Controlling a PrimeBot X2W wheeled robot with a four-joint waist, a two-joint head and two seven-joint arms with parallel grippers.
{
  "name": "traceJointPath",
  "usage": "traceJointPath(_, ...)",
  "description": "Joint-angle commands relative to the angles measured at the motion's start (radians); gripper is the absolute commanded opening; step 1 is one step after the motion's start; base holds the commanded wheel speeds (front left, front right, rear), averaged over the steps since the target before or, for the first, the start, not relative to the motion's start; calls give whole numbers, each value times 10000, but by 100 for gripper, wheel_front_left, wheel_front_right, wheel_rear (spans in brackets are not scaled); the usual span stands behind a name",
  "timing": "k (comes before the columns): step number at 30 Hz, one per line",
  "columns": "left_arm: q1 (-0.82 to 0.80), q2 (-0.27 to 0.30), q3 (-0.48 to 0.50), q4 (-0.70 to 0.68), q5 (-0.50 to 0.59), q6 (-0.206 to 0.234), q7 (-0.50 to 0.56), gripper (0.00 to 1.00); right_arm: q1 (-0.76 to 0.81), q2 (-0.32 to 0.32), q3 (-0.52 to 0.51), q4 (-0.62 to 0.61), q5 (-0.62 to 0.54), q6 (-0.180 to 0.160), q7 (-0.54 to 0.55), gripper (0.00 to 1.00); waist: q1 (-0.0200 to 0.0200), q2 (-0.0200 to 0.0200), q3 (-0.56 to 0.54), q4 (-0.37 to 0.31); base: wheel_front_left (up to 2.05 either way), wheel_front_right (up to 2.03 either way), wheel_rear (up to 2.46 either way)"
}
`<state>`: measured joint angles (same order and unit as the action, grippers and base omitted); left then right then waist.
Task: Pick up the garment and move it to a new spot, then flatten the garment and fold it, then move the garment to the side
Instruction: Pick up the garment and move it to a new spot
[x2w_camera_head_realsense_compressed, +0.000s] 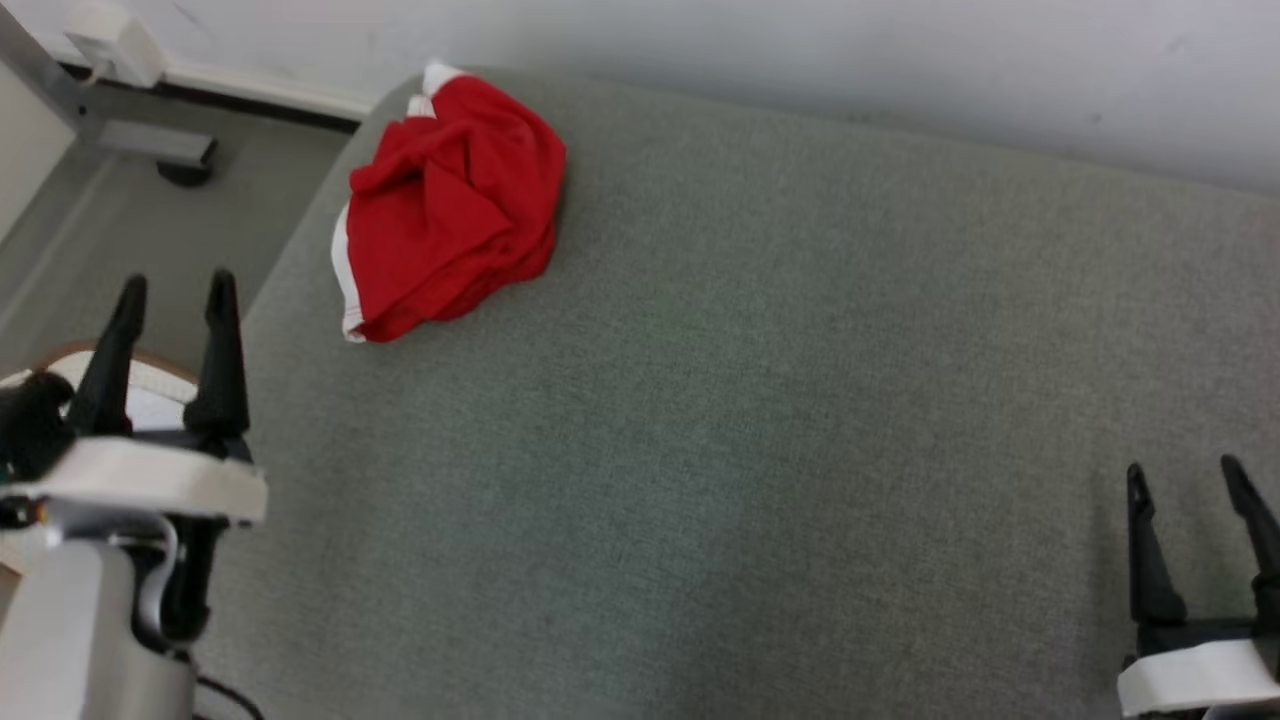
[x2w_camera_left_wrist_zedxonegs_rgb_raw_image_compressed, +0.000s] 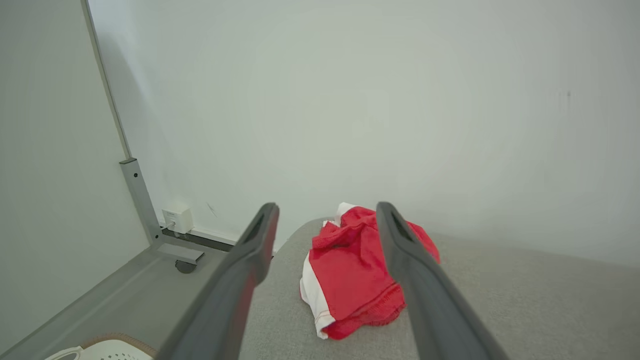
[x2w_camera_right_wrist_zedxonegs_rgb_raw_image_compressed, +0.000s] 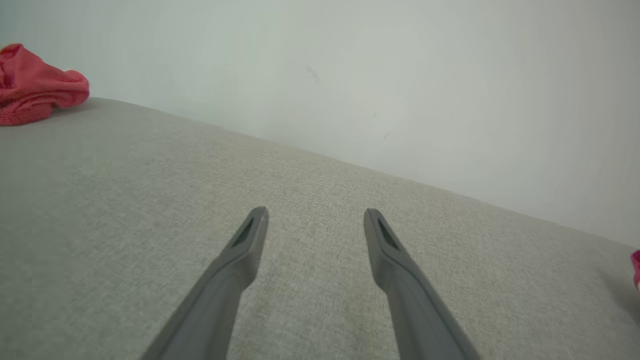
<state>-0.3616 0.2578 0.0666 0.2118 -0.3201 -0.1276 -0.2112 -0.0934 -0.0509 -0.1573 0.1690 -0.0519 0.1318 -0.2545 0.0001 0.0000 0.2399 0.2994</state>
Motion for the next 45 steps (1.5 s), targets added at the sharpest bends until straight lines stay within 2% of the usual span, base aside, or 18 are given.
traceJointPath(1, -858, 335, -343, 415, -601, -37, 299, 100, -374, -161, -163, -335, -203, -22, 146, 100, -1, 0, 1408, 34, 0, 0, 0)
traceJointPath(3, -1714, 748, -799, 838, -1155, -35, 636, 100, -620, -314, -294, -727, -367, -22, 356, 100, -1, 0, 1851, 49, 0, 0, 0)
traceJointPath(8, -3683, 1154, -2054, 1996, -2460, -38, 1322, 100, -938, -736, -526, -1897, -573, -22, 1046, 100, -1, 0, 2768, 154, 0, 0, 0)
traceJointPath(17, -5820, 1232, -4148, 4519, -4362, -22, 1703, 100, -741, -1334, -355, -3515, -405, -22, 2168, 100, -1, 0, 3476, -47, 0, 0, 0)
traceJointPath(28, -6665, 1174, -6322, 6785, -5210, -23, 1974, 100, -504, -1497, -182, -4351, -233, -22, 2678, 100, -1, 0, 3508, -354, 0, 0, 0)
traceJointPath(29, -6707, 1128, -6502, 6901, -5282, -23, 2049, 89, -507, -1502, -174, -4386, -222, -22, 2693, 100, -1, 0, 3502, -365, 0, 0, 0)
traceJointPath(30, -6755, 1124, -6572, 7052, -5388, -23, 2034, 40, -494, -1502, -170, -4400, -212, -22, 2696, 100, -1, 0, 3484, -372, 0, 0, 0)
traceJointPath(31, -6789, 1126, -6673, 7182, -5453, -24, 2015, 0, -476, -1494, -159, -4400, -199, -22, 2683, 100, -1, 0, 3453, -383, 0, 0, 0)
traceJointPath(36, -6767, 1116, -7141, 7268, -5776, -24, 1975, 0, -425, -1422, -104, -4264, -160, -22, 2631, 100, -1, 0, 3245, -432, 0, 0, 0)
traceJointPath(40, -6749, 1285, -7427, 7001, -6144, -24, 1453, 0, -330, -1282, -47, -4001, -88, -22, 2474, 100, -1, 0, 2825, -482, 0, 0, 0)
traceJointPath(45, -6563, 1426, -8341, 6419, -6028, -24, 991, 0, -164, -1052, -49, -3428, 58, -22, 2085, 100, -1, 0, 1961, -578, 0, 0, 0)
